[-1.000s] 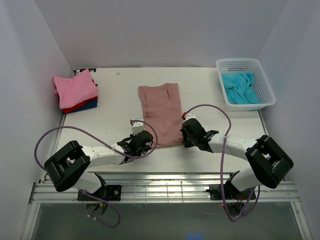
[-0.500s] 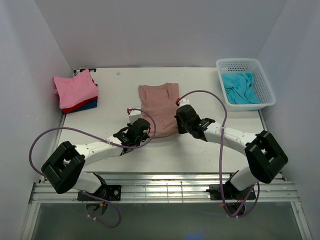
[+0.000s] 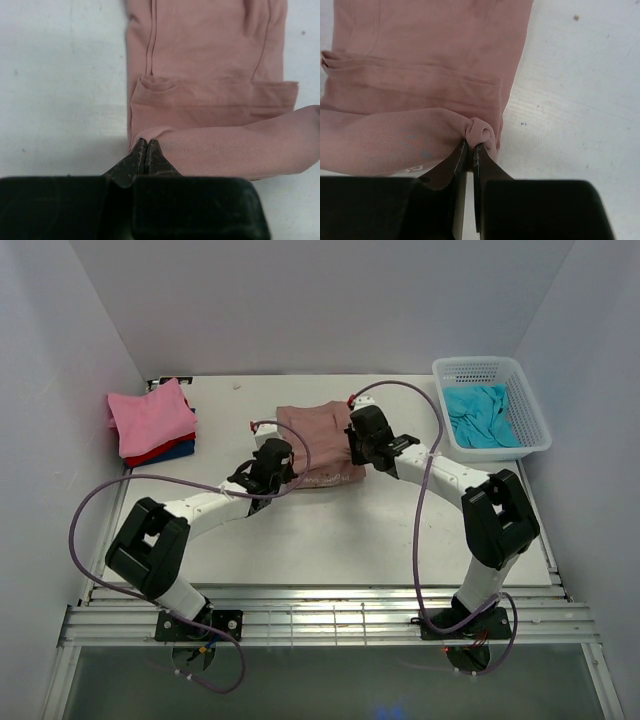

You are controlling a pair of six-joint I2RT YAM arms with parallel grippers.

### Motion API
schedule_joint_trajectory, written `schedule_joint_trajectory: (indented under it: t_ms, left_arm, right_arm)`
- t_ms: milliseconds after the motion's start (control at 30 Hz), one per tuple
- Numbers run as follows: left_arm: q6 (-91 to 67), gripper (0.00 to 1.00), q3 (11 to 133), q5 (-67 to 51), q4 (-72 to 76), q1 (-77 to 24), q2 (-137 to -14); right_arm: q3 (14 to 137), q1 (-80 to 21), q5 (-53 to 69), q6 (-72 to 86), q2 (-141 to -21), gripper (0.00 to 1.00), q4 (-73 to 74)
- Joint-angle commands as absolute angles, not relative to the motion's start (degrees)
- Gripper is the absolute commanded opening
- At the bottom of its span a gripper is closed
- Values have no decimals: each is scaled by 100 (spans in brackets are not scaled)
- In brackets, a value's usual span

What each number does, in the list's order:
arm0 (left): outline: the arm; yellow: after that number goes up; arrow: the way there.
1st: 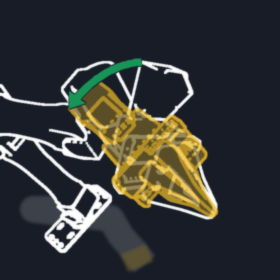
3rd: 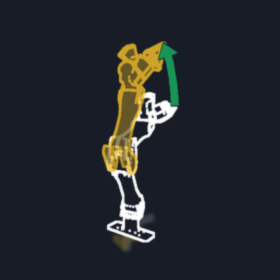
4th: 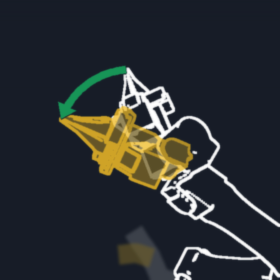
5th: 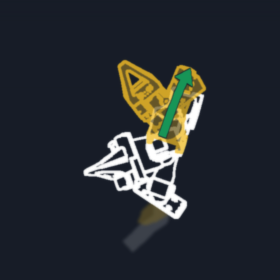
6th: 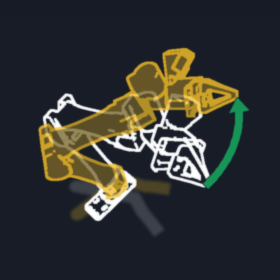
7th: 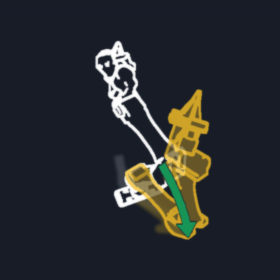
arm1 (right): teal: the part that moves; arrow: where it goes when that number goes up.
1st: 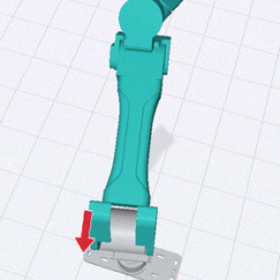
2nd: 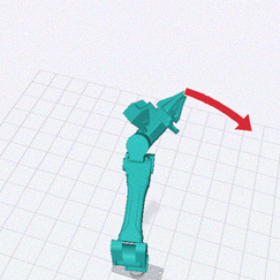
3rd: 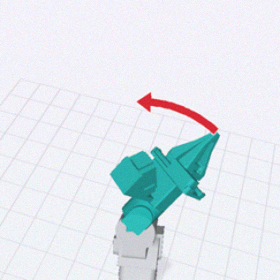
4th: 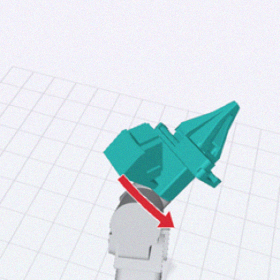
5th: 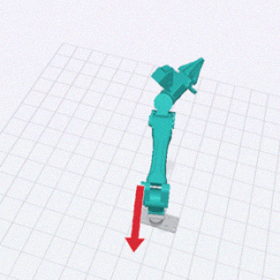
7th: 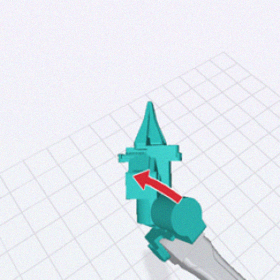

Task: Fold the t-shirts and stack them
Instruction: Fold the long partially folded tshirt into a neat square

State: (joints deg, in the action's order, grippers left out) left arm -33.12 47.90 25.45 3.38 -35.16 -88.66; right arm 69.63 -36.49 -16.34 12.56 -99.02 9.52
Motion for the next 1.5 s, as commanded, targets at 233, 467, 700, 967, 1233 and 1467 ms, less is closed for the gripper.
schedule_joint_trajectory:
  t_ms: [233, 467, 700, 967, 1233, 1467]
  left_arm:
    - [-2628, 0, 6634, 2022, 720, -2858, -9772]
    - [-2637, 0, 7373, 1740, 914, -2330, -10713]
    - [-2567, 0, 7681, 1564, 1239, -2039, -11302]
    - [-2566, 0, 8033, 1494, 1441, -1837, -11601]
    - [-2593, 0, 8639, 1222, 1529, -1635, -12172]
    - [-2444, 0, 9763, 476, 1924, -1512, -13393]
  right_arm:
    - [9069, -3103, -1354, 589, -10880, 9, 1169]
    - [10203, -2743, -976, 457, -12003, 9, 941]
    - [11319, -2654, -756, 316, -12937, 9, 800]
    - [11935, -2619, -703, 246, -13385, 9, 597]
    - [12366, -2540, -738, 255, -13780, 10, 510]
    - [12173, -2522, -957, 281, -14036, 10, 185]
